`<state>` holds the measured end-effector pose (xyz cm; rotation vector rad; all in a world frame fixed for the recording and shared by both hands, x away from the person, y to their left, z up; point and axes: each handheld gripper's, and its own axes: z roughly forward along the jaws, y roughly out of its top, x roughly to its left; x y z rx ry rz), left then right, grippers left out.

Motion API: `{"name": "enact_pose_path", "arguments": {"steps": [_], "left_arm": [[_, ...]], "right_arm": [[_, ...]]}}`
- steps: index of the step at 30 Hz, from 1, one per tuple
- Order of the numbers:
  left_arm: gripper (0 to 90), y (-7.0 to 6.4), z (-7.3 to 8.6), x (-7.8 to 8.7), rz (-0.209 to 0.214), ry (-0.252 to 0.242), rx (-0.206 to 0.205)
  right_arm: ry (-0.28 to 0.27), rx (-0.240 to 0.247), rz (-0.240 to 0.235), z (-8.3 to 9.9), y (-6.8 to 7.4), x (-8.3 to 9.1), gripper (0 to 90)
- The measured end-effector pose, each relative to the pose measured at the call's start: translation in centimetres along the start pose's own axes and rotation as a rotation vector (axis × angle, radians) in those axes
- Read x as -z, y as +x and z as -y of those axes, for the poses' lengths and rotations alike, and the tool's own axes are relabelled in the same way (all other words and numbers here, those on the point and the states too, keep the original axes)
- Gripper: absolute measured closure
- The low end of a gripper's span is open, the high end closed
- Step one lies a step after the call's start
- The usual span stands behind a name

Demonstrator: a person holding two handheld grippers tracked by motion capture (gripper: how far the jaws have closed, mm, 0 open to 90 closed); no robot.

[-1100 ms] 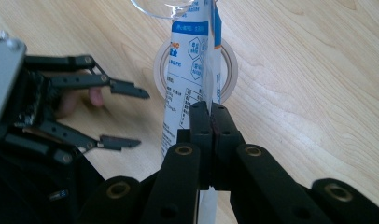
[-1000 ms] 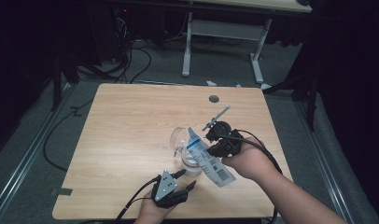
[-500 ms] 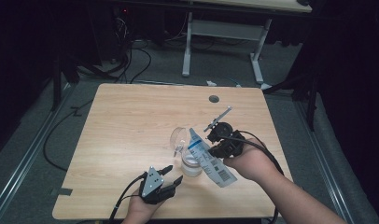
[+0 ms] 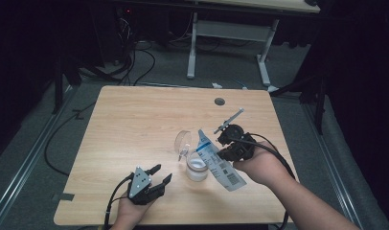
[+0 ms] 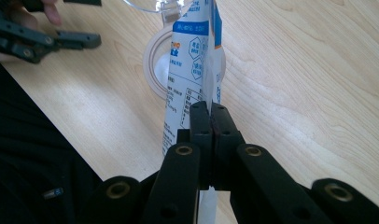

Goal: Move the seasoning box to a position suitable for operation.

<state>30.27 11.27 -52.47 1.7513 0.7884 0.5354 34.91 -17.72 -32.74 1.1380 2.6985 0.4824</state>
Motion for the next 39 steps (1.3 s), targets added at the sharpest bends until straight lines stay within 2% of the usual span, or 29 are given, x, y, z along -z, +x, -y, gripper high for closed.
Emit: {"name": "enact_pose_path", "arguments": {"steps": [7, 13, 25, 33, 39], "left_arm": [[46.3, 1.6, 0.3, 1.1, -0.045, -0.002, 0.008], [46.3, 2.4, 0.5, 1.6, -0.058, -0.001, 0.022], [46.3, 2.4, 0.5, 1.6, -0.057, -0.002, 0.032], [46.3, 2.3, 0.5, 1.6, -0.055, -0.002, 0.031], [46.3, 2.3, 0.5, 1.6, -0.052, -0.004, 0.029]], "right_arm": [[0.004, -0.01, 0.006, 0.3, -0.3, -0.1, 89.8], [-0.002, -0.015, -0.003, 0.5, -0.7, -0.2, 89.8], [-0.004, -0.026, 0.0, 0.8, -1.0, -0.4, 89.8], [-0.01, -0.035, 0.01, 1.2, -1.8, -0.4, 89.8], [-0.005, -0.064, 0.035, 1.5, -2.9, -0.4, 89.9]]}}
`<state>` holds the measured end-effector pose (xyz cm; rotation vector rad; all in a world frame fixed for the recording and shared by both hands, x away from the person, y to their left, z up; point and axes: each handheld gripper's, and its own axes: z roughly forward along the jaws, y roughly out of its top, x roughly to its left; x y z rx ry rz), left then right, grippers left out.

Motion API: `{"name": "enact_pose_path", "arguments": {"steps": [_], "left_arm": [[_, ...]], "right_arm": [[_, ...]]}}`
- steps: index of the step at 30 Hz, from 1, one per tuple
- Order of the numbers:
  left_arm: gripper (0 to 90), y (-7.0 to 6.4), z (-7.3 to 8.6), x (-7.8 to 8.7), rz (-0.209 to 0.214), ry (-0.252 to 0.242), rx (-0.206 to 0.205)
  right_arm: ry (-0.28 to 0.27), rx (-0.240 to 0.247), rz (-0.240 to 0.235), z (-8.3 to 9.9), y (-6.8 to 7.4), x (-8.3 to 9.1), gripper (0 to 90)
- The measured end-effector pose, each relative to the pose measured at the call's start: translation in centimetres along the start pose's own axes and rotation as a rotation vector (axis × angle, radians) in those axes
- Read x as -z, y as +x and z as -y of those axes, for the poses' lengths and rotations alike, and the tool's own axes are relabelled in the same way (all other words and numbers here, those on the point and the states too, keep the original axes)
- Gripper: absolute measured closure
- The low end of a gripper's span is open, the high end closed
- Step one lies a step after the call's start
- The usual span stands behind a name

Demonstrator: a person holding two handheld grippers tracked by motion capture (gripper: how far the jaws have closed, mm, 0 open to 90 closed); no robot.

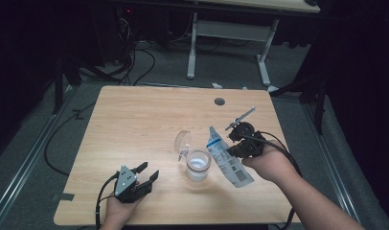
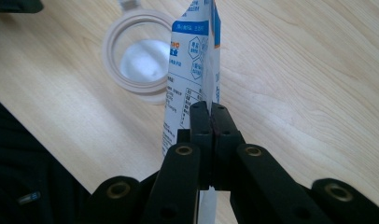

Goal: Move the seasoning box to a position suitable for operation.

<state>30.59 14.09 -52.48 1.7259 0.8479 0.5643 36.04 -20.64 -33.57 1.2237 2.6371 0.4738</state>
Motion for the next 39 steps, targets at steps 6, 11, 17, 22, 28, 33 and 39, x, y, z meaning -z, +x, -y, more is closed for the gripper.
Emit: {"name": "enact_pose_path", "arguments": {"steps": [6, 11, 17, 22, 28, 33, 39], "left_arm": [[46.3, 0.0, 0.0, 0.0, 0.002, -0.001, 0.002], [46.3, 0.0, 0.0, 0.1, 0.004, -0.002, 0.004], [46.3, 0.1, 0.0, 0.1, 0.008, -0.002, 0.008], [46.3, 0.1, 0.2, 0.0, 0.013, 0.006, 0.01], [46.3, 0.1, 0.2, 0.0, 0.013, 0.006, 0.013], [46.2, 0.1, 0.2, 0.0, 0.012, 0.004, 0.019], [46.1, 0.2, 0.2, 0.1, 0.012, 0.0, 0.028]], "right_arm": [[0.009, -0.03, 0.023, 0.3, -1.4, -0.7, 89.9], [0.015, -0.047, 0.029, 0.5, -2.6, -1.4, 89.9], [0.02, -0.074, 0.05, 0.7, -4.1, -2.2, 89.8], [0.031, -0.121, 0.055, 1.2, -5.9, -3.1, 89.8], [0.036, -0.146, 0.059, 1.7, -7.0, -4.2, 89.9], [0.037, -0.153, 0.061, 1.7, -7.2, -4.7, 89.9], [0.026, -0.164, 0.072, 1.8, -7.1, -5.0, 89.9]]}}
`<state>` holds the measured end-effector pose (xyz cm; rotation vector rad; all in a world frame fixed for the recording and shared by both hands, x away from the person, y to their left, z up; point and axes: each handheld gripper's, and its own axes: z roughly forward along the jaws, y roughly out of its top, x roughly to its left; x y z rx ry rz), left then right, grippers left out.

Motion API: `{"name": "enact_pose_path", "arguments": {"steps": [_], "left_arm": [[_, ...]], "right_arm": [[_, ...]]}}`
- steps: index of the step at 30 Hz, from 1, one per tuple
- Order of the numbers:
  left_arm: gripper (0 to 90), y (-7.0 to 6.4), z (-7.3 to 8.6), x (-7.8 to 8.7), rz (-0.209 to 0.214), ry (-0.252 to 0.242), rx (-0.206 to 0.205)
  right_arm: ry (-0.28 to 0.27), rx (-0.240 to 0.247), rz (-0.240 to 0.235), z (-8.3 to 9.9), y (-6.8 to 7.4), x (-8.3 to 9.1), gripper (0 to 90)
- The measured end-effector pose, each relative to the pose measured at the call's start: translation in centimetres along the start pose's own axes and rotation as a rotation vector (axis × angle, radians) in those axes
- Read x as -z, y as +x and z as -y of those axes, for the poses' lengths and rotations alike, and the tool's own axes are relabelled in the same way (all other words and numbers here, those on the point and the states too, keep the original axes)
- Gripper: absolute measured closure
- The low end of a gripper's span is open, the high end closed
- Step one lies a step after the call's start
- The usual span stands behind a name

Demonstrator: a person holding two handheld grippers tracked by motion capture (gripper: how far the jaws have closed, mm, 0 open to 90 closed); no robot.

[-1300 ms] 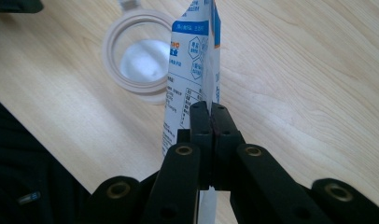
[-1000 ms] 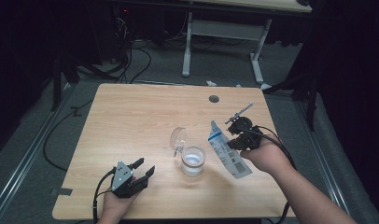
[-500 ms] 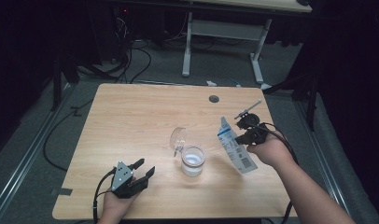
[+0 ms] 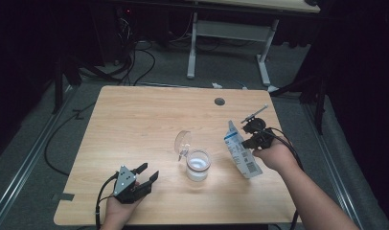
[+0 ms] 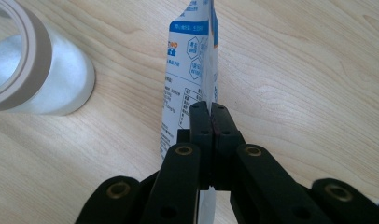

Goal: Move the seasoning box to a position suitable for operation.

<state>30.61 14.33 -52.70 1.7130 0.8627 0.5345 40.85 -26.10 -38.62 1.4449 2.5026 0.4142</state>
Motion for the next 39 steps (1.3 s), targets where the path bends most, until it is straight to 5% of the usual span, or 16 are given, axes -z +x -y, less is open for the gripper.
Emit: {"name": "enact_pose_path", "arguments": {"steps": [8, 15, 39], "left_arm": [[45.5, 1.0, -0.2, 0.4, -0.014, 0.001, 0.014], [45.5, 2.0, -0.1, 0.9, -0.036, -0.001, 0.021], [47.5, 3.2, -0.1, 1.6, -0.065, 0.027, 0.002]], "right_arm": [[-0.076, -0.019, 0.015, 0.6, -0.1, 0.7, 89.9], [-0.204, -0.06, 0.032, 1.9, -0.3, 1.6, 89.9], [-0.44, -0.117, 0.065, 5.6, -0.2, 0.3, 90.0]]}}
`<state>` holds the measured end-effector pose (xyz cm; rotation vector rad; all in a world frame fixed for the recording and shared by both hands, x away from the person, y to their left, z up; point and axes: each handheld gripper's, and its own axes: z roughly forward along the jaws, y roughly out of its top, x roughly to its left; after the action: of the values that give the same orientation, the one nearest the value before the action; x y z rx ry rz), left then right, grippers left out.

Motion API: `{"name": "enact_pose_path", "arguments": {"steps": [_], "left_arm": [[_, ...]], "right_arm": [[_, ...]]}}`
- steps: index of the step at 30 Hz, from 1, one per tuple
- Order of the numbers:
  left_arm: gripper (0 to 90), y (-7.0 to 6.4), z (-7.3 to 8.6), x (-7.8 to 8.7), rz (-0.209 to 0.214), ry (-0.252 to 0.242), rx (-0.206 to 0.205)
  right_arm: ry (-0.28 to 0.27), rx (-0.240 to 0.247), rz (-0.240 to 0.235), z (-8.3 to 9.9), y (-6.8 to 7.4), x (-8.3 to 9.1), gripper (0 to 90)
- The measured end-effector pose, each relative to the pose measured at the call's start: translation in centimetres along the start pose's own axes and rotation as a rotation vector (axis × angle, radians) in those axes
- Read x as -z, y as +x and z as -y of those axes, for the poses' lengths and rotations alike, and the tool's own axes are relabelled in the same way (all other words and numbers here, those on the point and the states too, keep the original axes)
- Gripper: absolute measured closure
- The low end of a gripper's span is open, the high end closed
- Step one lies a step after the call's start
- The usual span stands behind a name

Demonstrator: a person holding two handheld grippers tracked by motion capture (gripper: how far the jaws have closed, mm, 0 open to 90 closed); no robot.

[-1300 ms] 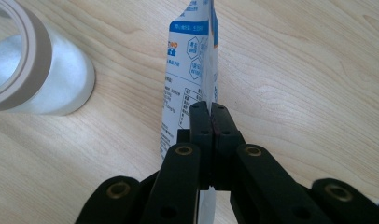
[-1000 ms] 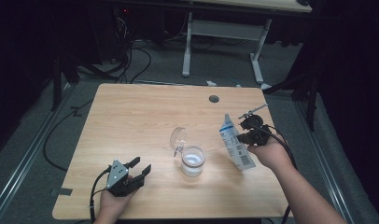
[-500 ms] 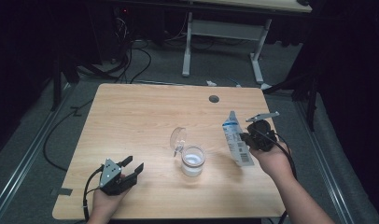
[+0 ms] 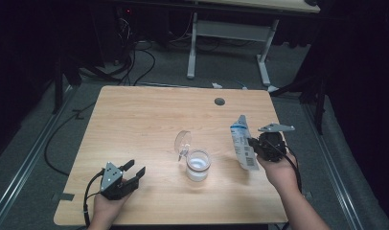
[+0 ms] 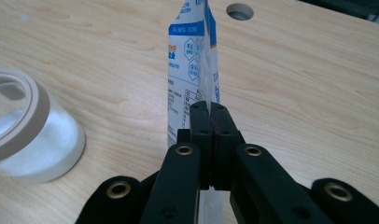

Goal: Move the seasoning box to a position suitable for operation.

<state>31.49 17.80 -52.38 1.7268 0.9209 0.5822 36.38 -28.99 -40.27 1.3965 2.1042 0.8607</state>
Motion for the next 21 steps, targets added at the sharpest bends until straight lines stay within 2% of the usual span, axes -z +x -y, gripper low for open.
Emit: {"name": "enact_pose_path", "arguments": {"steps": [8, 10, 13, 15, 21], "left_arm": [[47.5, 0.0, 0.0, 0.1, 0.004, -0.002, 0.002], [47.4, 0.0, 0.0, 0.0, 0.006, 0.001, 0.0], [47.4, 0.0, 0.0, 0.0, 0.008, 0.003, 0.0], [47.4, 0.0, 0.0, 0.1, 0.007, 0.001, 0.001], [47.4, 0.0, 0.0, 0.1, 0.007, -0.003, 0.008]], "right_arm": [[-0.101, -0.058, -0.003, 1.6, -0.5, 0.2, 90.0], [-0.12, -0.048, 0.01, 1.9, -0.5, 0.2, 90.0], [-0.158, -0.086, 0.006, 2.6, -0.6, 0.1, 90.0], [-0.185, -0.078, 0.011, 3.0, -0.5, 0.0, 90.0], [-0.235, -0.102, 0.009, 4.2, -0.5, -0.5, 90.0]]}}
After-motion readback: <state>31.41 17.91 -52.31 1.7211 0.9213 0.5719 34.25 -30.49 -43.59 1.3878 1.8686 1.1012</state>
